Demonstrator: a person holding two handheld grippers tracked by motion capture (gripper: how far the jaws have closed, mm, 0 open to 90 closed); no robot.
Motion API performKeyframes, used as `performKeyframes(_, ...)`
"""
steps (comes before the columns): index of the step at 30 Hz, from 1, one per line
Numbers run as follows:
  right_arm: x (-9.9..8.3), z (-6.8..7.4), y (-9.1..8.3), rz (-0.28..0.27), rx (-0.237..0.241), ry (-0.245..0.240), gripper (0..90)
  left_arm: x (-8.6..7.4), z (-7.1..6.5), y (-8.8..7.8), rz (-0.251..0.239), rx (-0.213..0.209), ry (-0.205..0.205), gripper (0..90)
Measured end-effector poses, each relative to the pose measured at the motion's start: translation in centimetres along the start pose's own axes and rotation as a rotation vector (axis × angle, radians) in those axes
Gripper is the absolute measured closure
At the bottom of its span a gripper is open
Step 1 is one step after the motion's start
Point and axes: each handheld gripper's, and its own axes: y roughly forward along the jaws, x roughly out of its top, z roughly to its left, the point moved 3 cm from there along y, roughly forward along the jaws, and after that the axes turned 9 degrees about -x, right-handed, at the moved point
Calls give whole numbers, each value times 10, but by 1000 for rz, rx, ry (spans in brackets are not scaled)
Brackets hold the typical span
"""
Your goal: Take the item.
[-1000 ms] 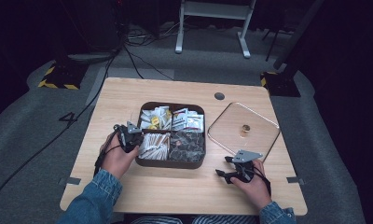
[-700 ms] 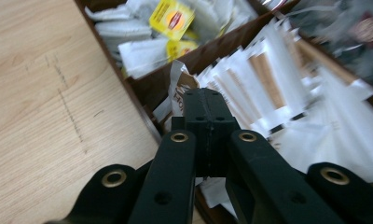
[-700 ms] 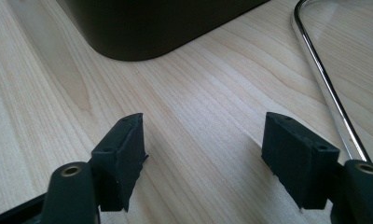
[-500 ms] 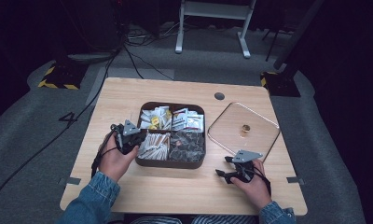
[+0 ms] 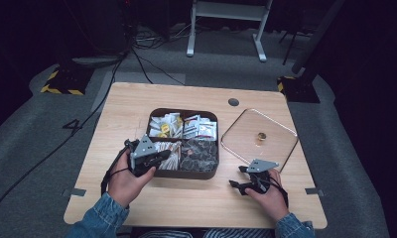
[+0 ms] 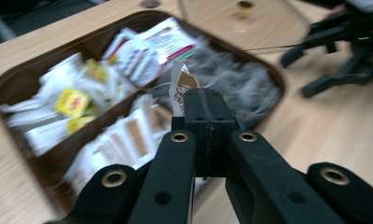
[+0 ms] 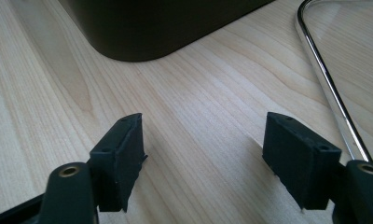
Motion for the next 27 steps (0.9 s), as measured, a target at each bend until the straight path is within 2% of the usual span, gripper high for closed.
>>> performKeyframes(1, 0, 0, 0, 0, 0, 0, 295, 1, -4, 1, -7, -21, 16, 900)
performKeyframes(2, 0, 0, 0, 0, 0, 0, 295, 3, -12, 3, -13, -62, 37, 900)
performKeyframes(3, 0, 0, 0, 0, 0, 0, 295, 3, -12, 3, -13, -62, 37, 900)
performKeyframes(4, 0, 0, 0, 0, 0, 0, 295, 3, -15, 4, -15, -80, 43, 900)
performKeyframes(10, 0, 0, 0, 0, 0, 0, 295, 2, -36, 14, -19, -217, 76, 900)
performKeyframes(11, 0, 0, 0, 0, 0, 0, 295, 2, -36, 14, -19, -217, 76, 900)
performKeyframes(12, 0, 0, 0, 0, 0, 0, 295, 1, -43, 18, -12, -250, 96, 900)
performKeyframes(14, 0, 0, 0, 0, 0, 0, 294, 1, -45, 20, -5, -261, 104, 900)
performKeyframes(15, 0, 0, 0, 0, 0, 0, 295, -1, -51, 24, 8, -291, 110, 900)
performKeyframes(18, 0, 0, 0, 0, 2, -3, 285, -5, -56, 32, 18, -325, 126, 900)
performKeyframes(19, 0, 0, 0, 0, 2, -3, 285, -5, -56, 32, 18, -325, 126, 900)
performKeyframes(23, 0, 0, 0, 0, 3, -4, 284, -12, -65, 44, 16, -391, 134, 900)
performKeyframes(27, 0, 0, 0, 0, 4, -4, 282, -19, -66, 55, 45, -409, 128, 900)
